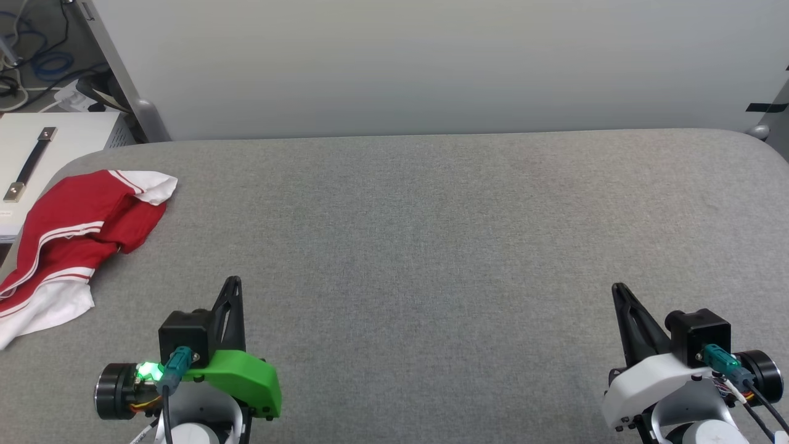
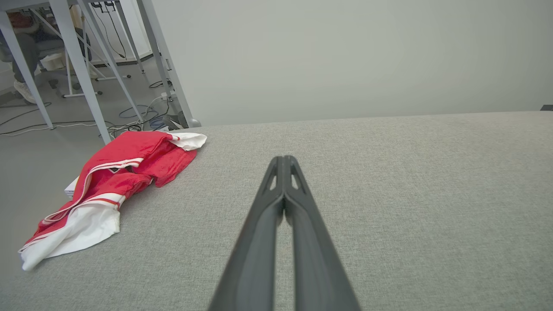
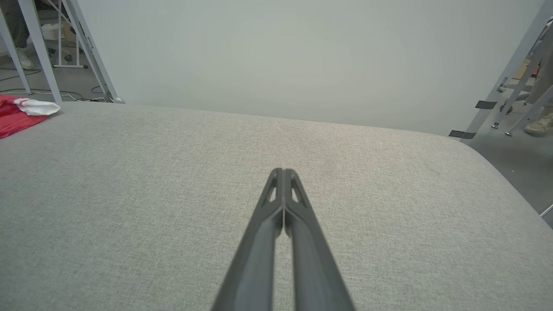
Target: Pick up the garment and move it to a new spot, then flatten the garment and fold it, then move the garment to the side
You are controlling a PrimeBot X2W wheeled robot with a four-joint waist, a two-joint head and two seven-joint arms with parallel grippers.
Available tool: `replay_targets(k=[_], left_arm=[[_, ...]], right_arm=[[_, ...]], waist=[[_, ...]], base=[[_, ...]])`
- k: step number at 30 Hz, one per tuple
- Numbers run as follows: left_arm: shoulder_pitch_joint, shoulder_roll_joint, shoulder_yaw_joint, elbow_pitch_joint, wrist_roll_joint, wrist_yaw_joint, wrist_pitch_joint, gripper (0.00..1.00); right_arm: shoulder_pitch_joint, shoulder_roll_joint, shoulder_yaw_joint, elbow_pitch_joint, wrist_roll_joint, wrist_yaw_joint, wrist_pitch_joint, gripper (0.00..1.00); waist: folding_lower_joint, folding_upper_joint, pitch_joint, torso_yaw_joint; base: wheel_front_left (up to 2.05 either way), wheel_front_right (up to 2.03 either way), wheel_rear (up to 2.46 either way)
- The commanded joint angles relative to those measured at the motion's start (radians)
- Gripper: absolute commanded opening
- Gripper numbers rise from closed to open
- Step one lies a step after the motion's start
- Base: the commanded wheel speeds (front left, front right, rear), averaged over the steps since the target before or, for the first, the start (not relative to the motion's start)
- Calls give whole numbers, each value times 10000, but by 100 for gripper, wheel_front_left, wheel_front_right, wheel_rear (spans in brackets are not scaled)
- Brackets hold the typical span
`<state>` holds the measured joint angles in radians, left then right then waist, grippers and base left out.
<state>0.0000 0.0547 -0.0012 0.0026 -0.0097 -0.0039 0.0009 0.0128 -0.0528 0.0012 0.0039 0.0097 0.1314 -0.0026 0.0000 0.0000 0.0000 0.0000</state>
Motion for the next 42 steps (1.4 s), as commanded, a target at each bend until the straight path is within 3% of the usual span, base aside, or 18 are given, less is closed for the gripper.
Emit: replay_targets(k=[1, 14, 15, 42], left_arm=[[0, -45, 12, -26, 97, 39, -9, 0], [0, -45, 12, -26, 97, 39, -9, 0], [1, 0, 0, 1, -3, 1, -2, 100], [-14, -8, -140, 563, -540, -42, -538, 100]], right_arm=[[-128, 26, -12, -39, -97, -7, 26, 0], [-128, 26, -12, -39, -97, -7, 26, 0], [1, 0, -1, 2, 3, 2, -4, 100], [-15, 2, -162, 178, 291, 0, -533, 100]], waist=[[0, 0, 0, 0], [0, 0, 0, 0], [0, 0, 0, 0], [0, 0, -39, -24]], base=[[0, 0, 0], [0, 0, 0], [0, 0, 0], [0, 0, 0]])
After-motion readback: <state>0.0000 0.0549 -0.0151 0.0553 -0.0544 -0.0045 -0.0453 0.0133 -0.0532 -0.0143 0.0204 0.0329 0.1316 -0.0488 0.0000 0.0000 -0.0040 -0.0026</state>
